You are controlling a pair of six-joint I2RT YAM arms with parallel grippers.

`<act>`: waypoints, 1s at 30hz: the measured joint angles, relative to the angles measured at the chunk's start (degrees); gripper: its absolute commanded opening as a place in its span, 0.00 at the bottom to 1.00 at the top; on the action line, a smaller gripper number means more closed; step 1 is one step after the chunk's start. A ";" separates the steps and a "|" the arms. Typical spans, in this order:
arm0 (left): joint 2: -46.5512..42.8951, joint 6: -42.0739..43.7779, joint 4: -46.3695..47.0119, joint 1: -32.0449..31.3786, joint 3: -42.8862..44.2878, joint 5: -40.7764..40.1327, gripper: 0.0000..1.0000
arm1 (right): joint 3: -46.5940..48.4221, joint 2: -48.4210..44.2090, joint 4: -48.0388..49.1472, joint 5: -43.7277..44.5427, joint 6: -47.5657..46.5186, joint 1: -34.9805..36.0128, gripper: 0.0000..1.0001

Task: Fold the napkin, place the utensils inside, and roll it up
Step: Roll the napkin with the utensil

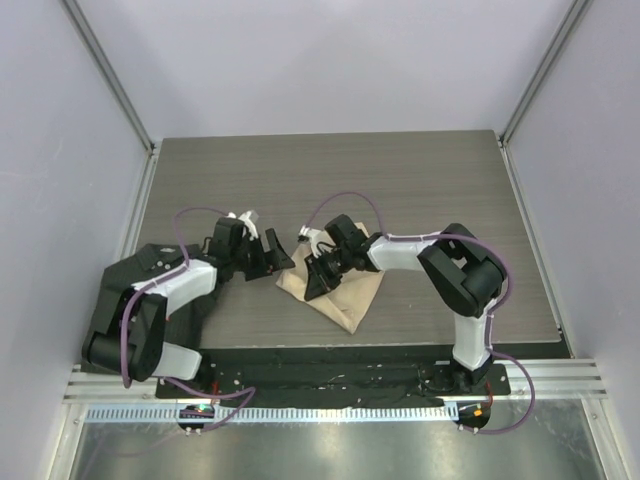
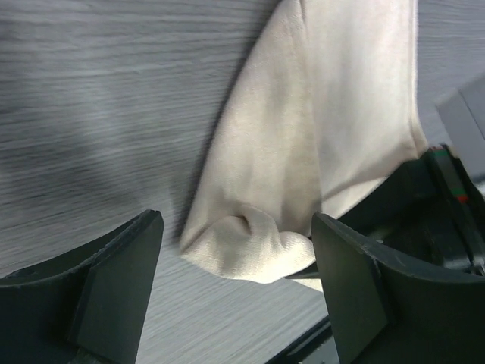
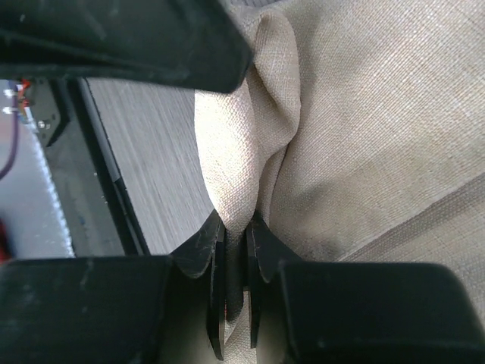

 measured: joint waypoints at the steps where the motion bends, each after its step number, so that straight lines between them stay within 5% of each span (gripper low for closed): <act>1: 0.07 -0.85 1.60 0.00 -0.79 0.98 0.78 | 0.26 0.52 -0.02 -1.18 0.17 -0.42 0.10; 10: 4.57 -3.85 9.14 0.00 -1.88 4.96 0.52 | 1.64 2.99 -0.42 -6.25 0.61 -2.10 0.10; 21: 7.04 -2.60 8.66 0.00 -1.90 4.42 0.03 | 2.58 4.37 -1.05 -8.87 0.72 -3.13 0.15; 30: 8.48 -1.38 5.99 0.00 -1.01 4.96 0.00 | 4.57 1.70 -7.21 -4.33 0.74 -2.82 0.48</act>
